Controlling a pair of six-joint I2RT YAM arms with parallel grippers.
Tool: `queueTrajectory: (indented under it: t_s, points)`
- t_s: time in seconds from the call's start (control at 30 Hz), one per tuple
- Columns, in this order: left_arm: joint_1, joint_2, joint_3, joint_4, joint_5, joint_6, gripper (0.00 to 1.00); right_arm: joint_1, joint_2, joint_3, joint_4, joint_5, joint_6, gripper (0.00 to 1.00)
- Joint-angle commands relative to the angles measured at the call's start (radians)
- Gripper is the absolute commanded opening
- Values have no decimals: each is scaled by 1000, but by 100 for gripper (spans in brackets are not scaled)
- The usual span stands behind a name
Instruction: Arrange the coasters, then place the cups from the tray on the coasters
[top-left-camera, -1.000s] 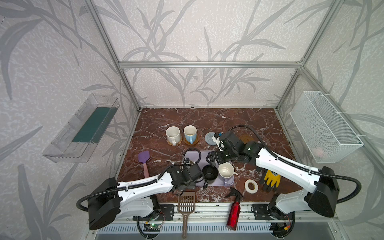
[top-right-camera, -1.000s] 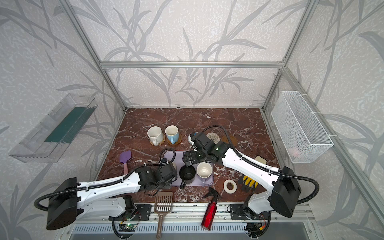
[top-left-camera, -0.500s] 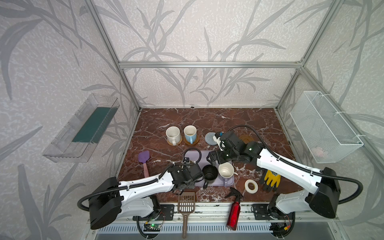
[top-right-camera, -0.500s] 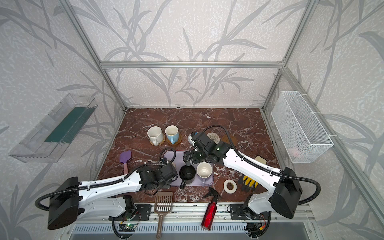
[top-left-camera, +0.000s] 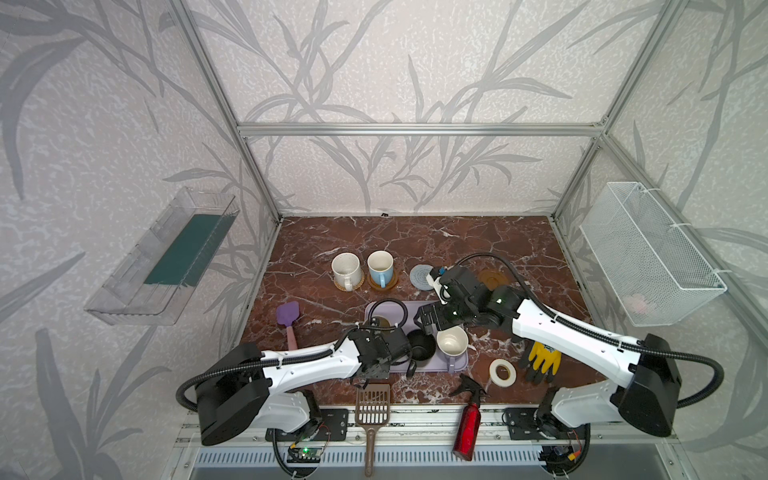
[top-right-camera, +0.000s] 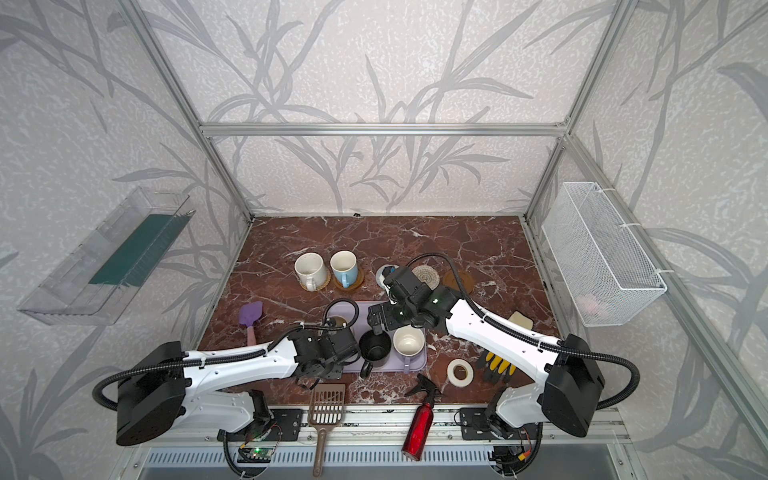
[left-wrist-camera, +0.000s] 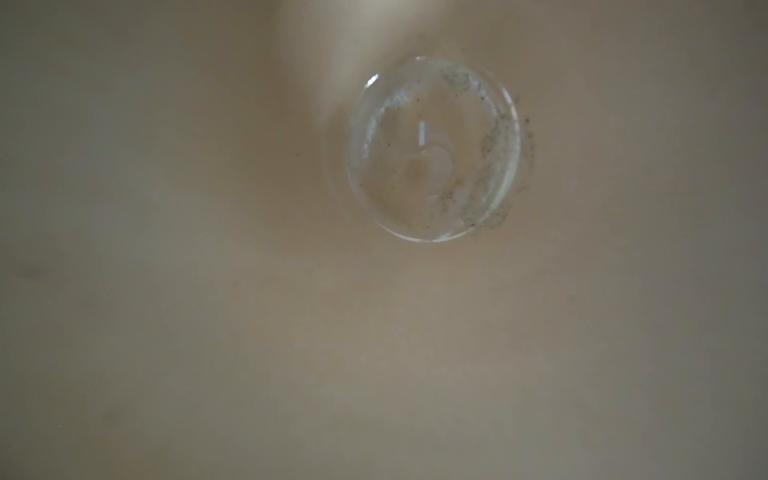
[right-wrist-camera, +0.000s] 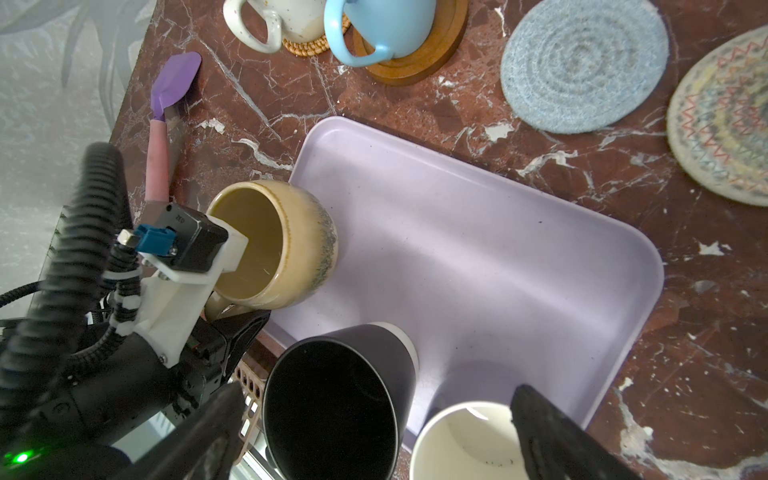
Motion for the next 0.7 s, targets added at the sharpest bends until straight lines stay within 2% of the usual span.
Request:
queueTrajectory:
  t_s: [0.0, 0.13, 0.3, 0.67]
  points:
    - [7, -10, 27, -15, -49, 12, 30, 4, -26, -9, 5, 17, -1, 100]
    - [15, -47, 22, -6, -69, 25, 31, 4, -38, -18, 3, 21, 0, 100]
    - [38, -94, -29, 89, -73, 60, 32, 4, -39, -26, 6, 26, 4, 100]
    - [60, -30, 13, 35, -52, 92, 32, 4, -55, -30, 4, 32, 6, 100]
